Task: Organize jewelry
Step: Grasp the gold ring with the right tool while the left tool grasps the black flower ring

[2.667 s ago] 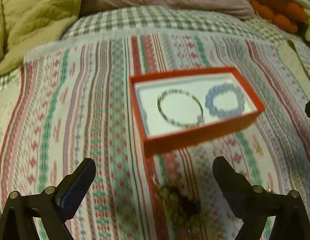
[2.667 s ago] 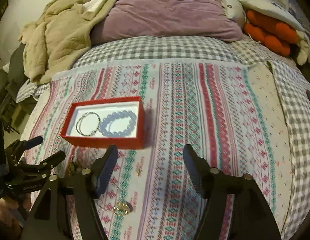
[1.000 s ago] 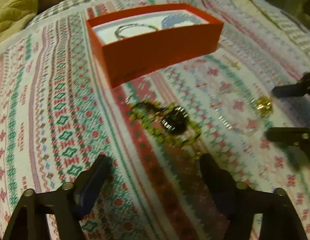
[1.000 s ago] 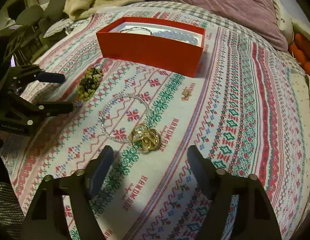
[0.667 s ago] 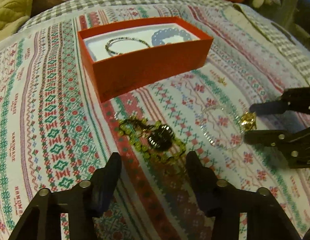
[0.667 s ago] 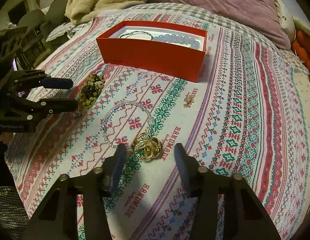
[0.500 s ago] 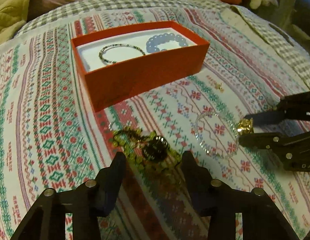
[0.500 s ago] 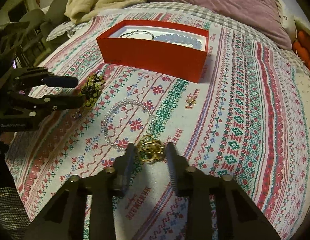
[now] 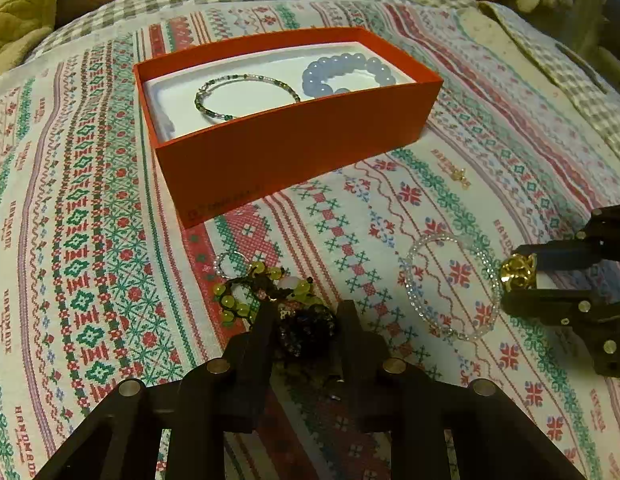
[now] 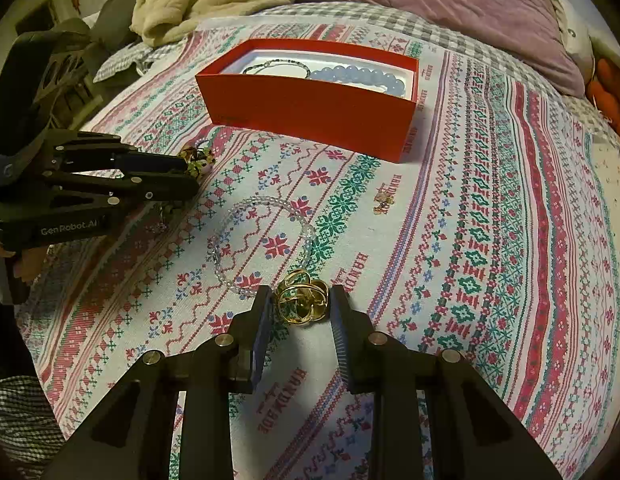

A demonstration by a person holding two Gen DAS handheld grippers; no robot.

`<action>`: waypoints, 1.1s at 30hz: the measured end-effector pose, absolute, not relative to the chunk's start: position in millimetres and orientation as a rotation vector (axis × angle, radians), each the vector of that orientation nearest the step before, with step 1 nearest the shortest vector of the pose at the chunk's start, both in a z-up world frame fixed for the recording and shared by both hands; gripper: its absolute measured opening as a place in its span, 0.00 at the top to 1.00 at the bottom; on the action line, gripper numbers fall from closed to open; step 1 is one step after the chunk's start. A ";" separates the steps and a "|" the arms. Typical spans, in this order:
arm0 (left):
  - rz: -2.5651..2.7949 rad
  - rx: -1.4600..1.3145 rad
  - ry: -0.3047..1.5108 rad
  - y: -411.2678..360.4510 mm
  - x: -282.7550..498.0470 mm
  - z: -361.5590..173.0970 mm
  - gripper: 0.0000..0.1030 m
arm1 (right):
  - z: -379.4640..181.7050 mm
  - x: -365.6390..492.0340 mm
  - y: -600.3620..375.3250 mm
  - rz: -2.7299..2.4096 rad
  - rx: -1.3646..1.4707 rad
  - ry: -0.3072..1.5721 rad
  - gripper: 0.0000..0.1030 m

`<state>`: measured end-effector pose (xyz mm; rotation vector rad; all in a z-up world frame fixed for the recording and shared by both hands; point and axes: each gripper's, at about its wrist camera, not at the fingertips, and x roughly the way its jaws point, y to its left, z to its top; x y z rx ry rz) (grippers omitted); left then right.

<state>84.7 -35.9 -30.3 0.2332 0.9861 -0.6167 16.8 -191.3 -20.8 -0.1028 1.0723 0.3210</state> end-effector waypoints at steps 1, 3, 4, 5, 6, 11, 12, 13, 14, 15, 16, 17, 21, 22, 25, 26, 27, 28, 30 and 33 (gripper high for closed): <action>-0.619 0.233 0.985 -35.6 84.4 -29.9 0.76 | -20.1 16.5 -191.5 0.320 -0.103 1.072 0.70; -0.624 0.227 0.981 -34.4 82.6 -27.7 0.76 | -18.8 16.3 -191.6 0.317 -0.101 1.070 0.70; -0.627 0.221 0.978 -33.7 81.9 -25.9 0.76 | -17.5 16.2 -192.0 0.315 -0.100 1.068 0.70; -0.632 0.216 0.973 -32.6 80.6 -23.3 0.76 | -15.9 15.9 -192.6 0.313 -0.098 1.065 0.70; -0.636 0.213 0.968 -31.6 79.1 -20.6 0.76 | -13.9 15.6 -193.4 0.310 -0.095 1.062 0.70; -0.643 0.203 0.953 -27.8 74.5 -11.6 0.76 | -5.8 16.3 -197.5 0.297 -0.076 1.050 0.70; -0.641 0.199 0.951 -26.7 74.1 -9.9 0.76 | -3.9 16.3 -198.6 0.293 -0.072 1.047 0.70; -0.640 0.196 0.950 -26.0 74.3 -8.8 0.76 | -2.3 16.5 -199.1 0.289 -0.072 1.045 0.70; -0.636 0.192 0.948 -25.0 74.4 -6.9 0.76 | -1.0 17.3 -199.7 0.285 -0.073 1.044 0.70; -0.633 0.188 0.947 -24.0 75.0 -5.5 0.76 | 0.3 17.7 -200.3 0.281 -0.073 1.043 0.70; -0.630 0.185 0.946 -24.0 76.0 -4.4 0.76 | 2.5 18.3 -200.9 0.274 -0.070 1.042 0.70; -0.626 0.182 0.945 -24.4 77.0 -3.4 0.76 | 4.2 19.5 -201.1 0.271 -0.068 1.041 0.70; -0.601 0.150 0.943 -22.4 83.0 4.5 0.76 | 15.5 27.6 -204.0 0.249 -0.047 1.037 0.70; -0.599 0.145 0.943 -22.5 84.2 6.0 0.76 | 19.1 30.0 -204.8 0.246 -0.038 1.033 0.70; -0.579 0.135 0.923 -22.7 90.4 14.3 0.76 | 30.6 40.5 -207.1 0.234 -0.009 1.016 0.70; -0.573 0.133 0.917 -22.8 92.5 16.5 0.76 | 33.6 44.2 -208.0 0.230 -0.001 1.012 0.70; -0.567 0.128 0.910 -22.8 96.1 19.3 0.76 | 37.4 48.3 -209.4 0.226 0.011 1.006 0.70; -0.563 0.123 0.907 -22.9 98.8 21.3 0.76 | 39.7 51.0 -209.7 0.224 0.016 1.001 0.70; -0.553 0.110 0.898 -23.2 105.4 25.4 0.76 | 46.2 58.6 -209.7 0.219 0.025 0.986 0.70; -0.541 0.088 0.885 -25.1 115.5 30.9 0.76 | 53.2 69.0 -208.3 0.213 0.037 0.969 0.70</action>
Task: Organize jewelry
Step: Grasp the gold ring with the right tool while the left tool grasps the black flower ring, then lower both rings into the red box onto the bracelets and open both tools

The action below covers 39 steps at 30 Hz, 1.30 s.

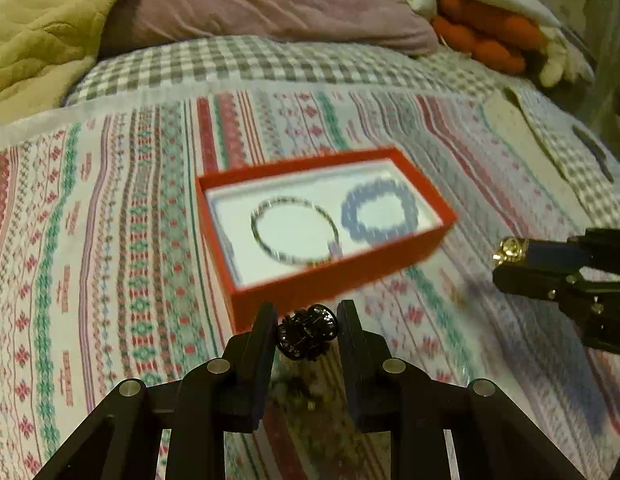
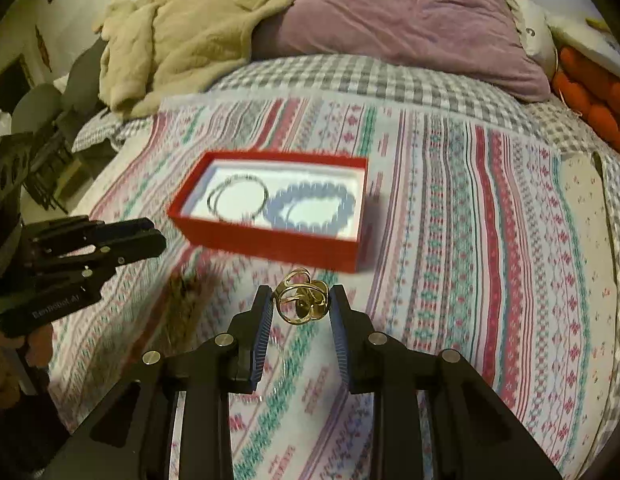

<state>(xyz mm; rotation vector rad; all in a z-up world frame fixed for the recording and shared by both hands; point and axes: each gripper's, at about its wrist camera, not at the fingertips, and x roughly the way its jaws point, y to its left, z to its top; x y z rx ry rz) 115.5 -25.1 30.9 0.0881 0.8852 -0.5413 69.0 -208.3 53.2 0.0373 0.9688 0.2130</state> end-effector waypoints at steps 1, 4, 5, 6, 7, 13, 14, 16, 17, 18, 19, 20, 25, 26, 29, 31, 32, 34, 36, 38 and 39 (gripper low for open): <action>-0.539 0.081 0.880 -25.8 118.9 32.6 0.76 | 55.2 72.9 -207.4 0.212 0.042 0.964 0.70; -0.530 0.068 0.871 -28.4 128.3 34.7 0.76 | 58.1 82.8 -205.0 0.208 0.048 0.957 0.70; -0.527 0.063 0.869 -29.6 131.9 34.7 0.76 | 58.6 86.2 -204.6 0.207 0.049 0.956 0.70; -0.524 0.059 0.866 -31.0 134.9 34.8 0.76 | 58.9 88.8 -203.9 0.205 0.050 0.953 0.70; -0.521 0.057 0.863 -32.2 137.6 34.7 0.76 | 59.4 91.5 -203.2 0.202 0.051 0.950 0.70; -0.495 0.039 0.847 -36.1 154.6 28.2 0.76 | 59.5 111.0 -203.8 0.189 0.067 0.932 0.70; -0.490 0.036 0.846 -36.8 157.6 26.2 0.76 | 58.7 113.7 -204.4 0.187 0.069 0.932 0.70; -0.487 0.033 0.846 -38.4 161.9 23.5 0.76 | 55.9 120.6 -205.0 0.184 0.074 0.932 0.70; -0.485 0.034 0.846 -39.9 164.5 21.2 0.76 | 54.1 124.3 -205.4 0.183 0.075 0.932 0.70; -0.481 0.037 0.846 -41.2 166.5 19.6 0.76 | 52.1 127.8 -205.4 0.181 0.075 0.933 0.70; -0.479 0.038 0.847 -42.5 167.9 18.3 0.76 | 50.2 130.5 -205.8 0.180 0.074 0.934 0.70; -0.477 0.038 0.848 -43.7 169.8 16.7 0.76 | 47.7 133.6 -206.0 0.179 0.074 0.935 0.70; -0.466 0.035 0.863 -46.6 176.3 9.0 0.76 | 37.1 144.8 -206.4 0.169 0.084 0.948 0.70; -0.462 0.039 0.867 -47.0 177.5 6.6 0.76 | 35.6 146.6 -206.8 0.167 0.087 0.949 0.70; -0.452 0.048 0.878 -47.8 180.2 0.5 0.76 | 32.2 150.9 -207.6 0.163 0.091 0.955 0.70; -0.454 0.051 0.874 -48.0 180.9 -0.9 0.76 | 29.4 152.8 -207.7 0.160 0.090 0.961 0.70; -0.454 0.053 0.875 -48.4 181.3 -1.0 0.76 | 28.3 153.4 -207.8 0.159 0.088 0.964 0.70; -0.455 0.054 0.874 -48.0 181.1 -1.2 0.76 | 25.9 154.2 -208.5 0.157 0.088 0.971 0.70; -0.458 0.054 0.876 -48.1 181.8 -1.4 0.76 | 24.1 154.7 -209.8 0.153 0.092 0.976 0.70; -0.459 0.057 0.873 -48.2 181.0 -1.2 0.76 | 23.1 155.3 -211.1 0.151 0.093 0.979 0.70; -0.459 0.060 0.874 -48.9 181.7 -1.4 0.75 | 22.5 155.6 -211.8 0.150 0.095 0.982 0.70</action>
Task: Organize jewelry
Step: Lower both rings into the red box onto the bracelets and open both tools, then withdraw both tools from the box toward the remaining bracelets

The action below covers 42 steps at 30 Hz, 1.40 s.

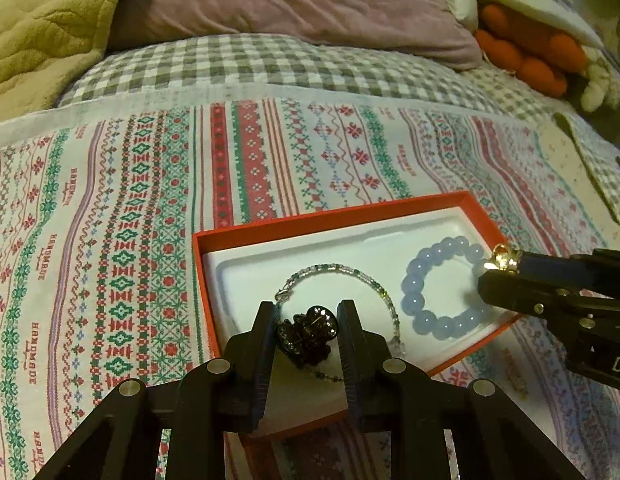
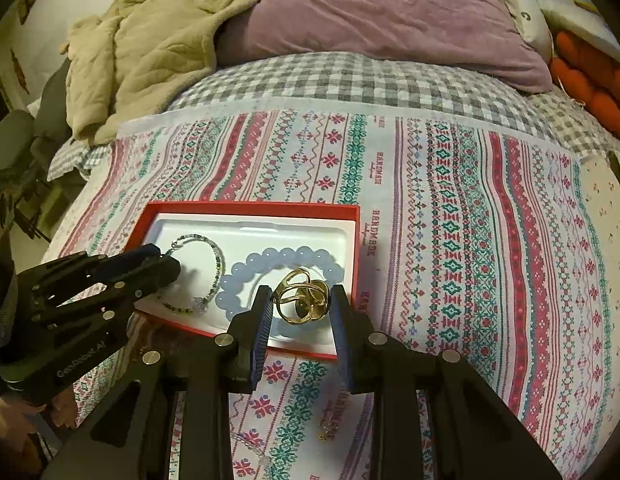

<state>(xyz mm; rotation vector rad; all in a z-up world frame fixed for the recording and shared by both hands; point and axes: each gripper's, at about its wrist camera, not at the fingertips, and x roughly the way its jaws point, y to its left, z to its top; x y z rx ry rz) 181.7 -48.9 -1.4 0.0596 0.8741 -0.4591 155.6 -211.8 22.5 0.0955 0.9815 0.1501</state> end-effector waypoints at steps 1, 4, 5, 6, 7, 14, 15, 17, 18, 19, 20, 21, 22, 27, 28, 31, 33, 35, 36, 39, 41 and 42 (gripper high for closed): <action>-0.460 0.062 0.876 -49.3 181.8 -1.7 0.75 | 22.2 155.7 -212.2 0.150 0.097 0.984 0.70; -0.463 0.056 0.880 -49.1 182.3 -1.6 0.75 | 21.0 155.8 -212.6 0.150 0.097 0.989 0.70; -0.464 0.055 0.882 -48.9 182.2 -1.7 0.75 | 20.8 156.1 -212.1 0.150 0.095 0.991 0.70; -0.465 0.054 0.883 -49.2 182.1 -1.8 0.75 | 20.3 156.3 -211.7 0.150 0.093 0.992 0.70; -0.467 0.055 0.884 -49.1 182.0 -1.7 0.75 | 19.9 156.3 -211.5 0.152 0.091 0.993 0.70; -0.479 0.070 0.871 -50.1 174.6 4.5 0.60 | 21.8 155.2 -211.7 0.165 0.097 1.002 0.69; -0.478 0.076 0.866 -50.4 173.0 6.1 0.58 | 23.0 154.6 -212.0 0.167 0.097 1.000 0.68; -0.480 0.079 0.867 -50.2 171.5 7.5 0.57 | 25.9 152.4 -212.4 0.170 0.099 0.996 0.65; -0.481 0.078 0.869 -49.6 171.0 8.2 0.56 | 27.7 150.8 -212.8 0.171 0.100 0.993 0.64; -0.481 0.075 0.871 -48.7 170.2 8.7 0.55 | 29.5 148.8 -213.1 0.174 0.101 0.991 0.62; -0.482 0.073 0.874 -48.0 169.8 9.0 0.53 | 31.1 146.7 -213.6 0.177 0.102 0.988 0.61; -0.482 0.074 0.877 -46.8 168.2 9.8 0.51 | 32.7 145.0 -213.9 0.180 0.103 0.986 0.60; -0.481 0.076 0.877 -46.0 166.8 10.9 0.50 | 34.2 143.4 -214.4 0.181 0.102 0.983 0.57; -0.498 0.063 0.867 -41.2 155.9 19.4 0.34 | 41.1 131.8 -220.5 0.166 0.099 0.971 0.50; -0.495 0.064 0.863 -40.2 152.1 21.2 0.32 | 42.3 129.0 -222.1 0.163 0.099 0.971 0.48; -0.488 0.080 0.861 -37.6 142.1 22.5 0.22 | 45.7 120.4 -225.6 0.153 0.103 0.973 0.40; -0.484 0.093 0.867 -34.9 134.6 21.5 0.18 | 48.0 112.7 -226.8 0.149 0.102 0.970 0.38; -0.468 0.108 0.868 -32.2 127.5 21.1 0.14 | 50.5 104.7 -227.4 0.138 0.096 0.968 0.35; -0.454 0.116 0.867 -30.1 123.3 20.9 0.11 | 51.5 100.7 -227.9 0.127 0.097 0.968 0.34; -0.433 0.127 0.870 -24.3 114.7 20.8 0.07 | 53.3 89.9 -226.7 0.104 0.099 0.973 0.31; -0.424 0.131 0.879 -20.3 109.1 20.1 0.06 | 53.5 83.5 -224.2 0.115 0.097 0.976 0.27; -0.420 0.134 0.885 -18.2 106.5 19.4 0.05 | 53.4 79.7 -222.2 0.120 0.090 0.977 0.27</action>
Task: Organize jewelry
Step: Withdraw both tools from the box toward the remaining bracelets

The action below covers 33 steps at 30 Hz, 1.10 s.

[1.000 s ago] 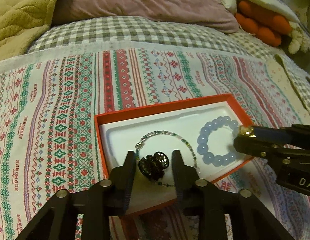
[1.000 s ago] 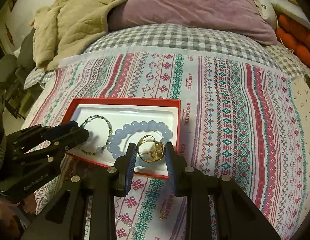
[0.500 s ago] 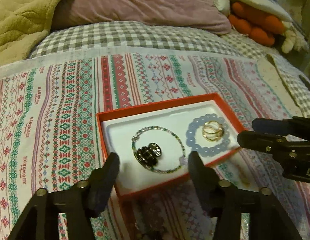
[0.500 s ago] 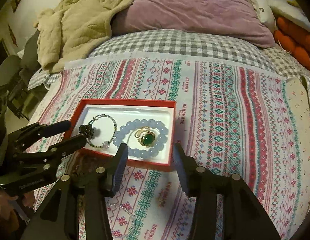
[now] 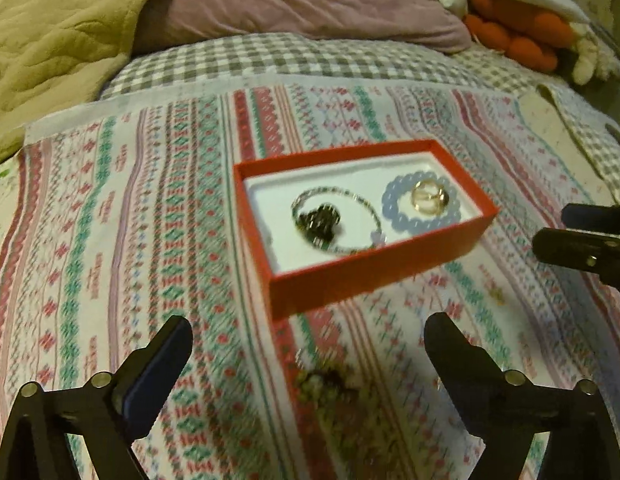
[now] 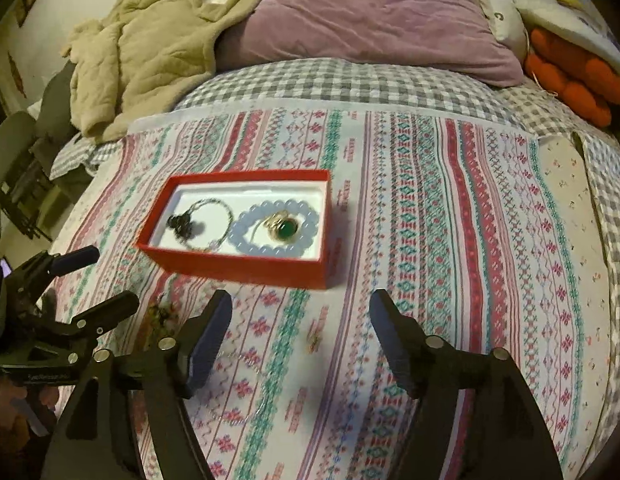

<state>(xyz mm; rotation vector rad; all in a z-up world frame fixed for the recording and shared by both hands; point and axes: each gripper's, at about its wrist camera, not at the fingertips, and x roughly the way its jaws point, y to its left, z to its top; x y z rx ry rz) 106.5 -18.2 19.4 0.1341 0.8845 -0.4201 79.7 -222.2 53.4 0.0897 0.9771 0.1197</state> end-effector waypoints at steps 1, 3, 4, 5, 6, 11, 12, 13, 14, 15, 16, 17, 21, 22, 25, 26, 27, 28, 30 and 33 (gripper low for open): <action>-0.416 0.138 0.889 -16.6 104.6 18.8 0.04 | 53.0 76.4 -219.7 0.123 0.080 0.979 0.27; -0.406 0.144 0.897 -13.5 100.7 16.9 0.03 | 51.3 70.6 -214.9 0.134 0.064 0.987 0.26; -0.401 0.149 0.903 -10.9 98.1 15.3 0.03 | 49.8 68.6 -213.0 0.139 0.060 0.993 0.26; -0.399 0.151 0.908 -8.5 95.8 13.9 0.03 | 47.0 65.0 -210.4 0.146 0.054 1.004 0.26; -0.399 0.153 0.912 -6.8 94.5 12.8 0.03 | 45.0 62.3 -209.0 0.149 0.051 1.010 0.26; -0.409 0.173 0.933 2.5 83.5 6.2 0.03 | 32.6 48.8 -201.4 0.168 0.020 1.045 0.26; -0.410 0.176 0.935 3.0 82.4 5.7 0.03 | 30.2 45.7 -200.8 0.171 0.016 1.051 0.26; -0.411 0.180 0.939 5.3 80.0 4.5 0.03 | 27.8 42.5 -200.7 0.173 0.014 1.056 0.26; -0.412 0.185 0.942 7.7 77.5 3.1 0.02 | 25.7 40.6 -200.8 0.172 0.015 1.061 0.26; -0.411 0.190 0.943 10.0 75.5 1.7 0.02 | 22.5 37.9 -201.2 0.173 0.014 1.069 0.26; -0.411 0.197 0.944 11.9 73.3 0.3 0.02 | 19.8 35.8 -201.2 0.171 0.011 1.077 0.26; -0.411 0.202 0.946 13.2 72.0 -0.6 0.02 | 17.7 34.4 -201.5 0.169 0.007 1.082 0.26; -0.418 0.222 0.969 18.3 65.6 -9.4 0.02 | 8.0 28.8 -202.1 0.165 -0.014 1.105 0.26; -0.420 0.225 0.975 18.6 64.8 -11.1 0.02 | 4.8 27.9 -202.5 0.164 -0.015 1.113 0.26; -0.424 0.235 0.992 18.5 63.8 -16.0 0.02 | -3.0 27.8 -201.2 0.164 -0.014 1.138 0.26; -0.428 0.237 0.998 17.8 63.5 -17.5 0.02 | -5.0 27.8 -200.0 0.166 -0.014 1.144 0.26; -0.429 0.238 1.001 17.2 63.1 -18.5 0.02 | -6.6 28.1 -198.8 0.168 -0.015 1.148 0.26; -0.431 0.240 1.004 16.5 63.0 -19.1 0.02 | -8.3 28.7 -197.6 0.175 -0.013 1.151 0.26; -0.436 0.242 1.009 14.9 62.6 -19.7 0.02 | -11.2 30.4 -195.1 0.179 -0.008 1.155 0.26; -0.445 0.243 1.009 12.7 61.7 -19.6 0.02 | -19.6 36.3 -193.6 0.157 0.002 1.179 0.26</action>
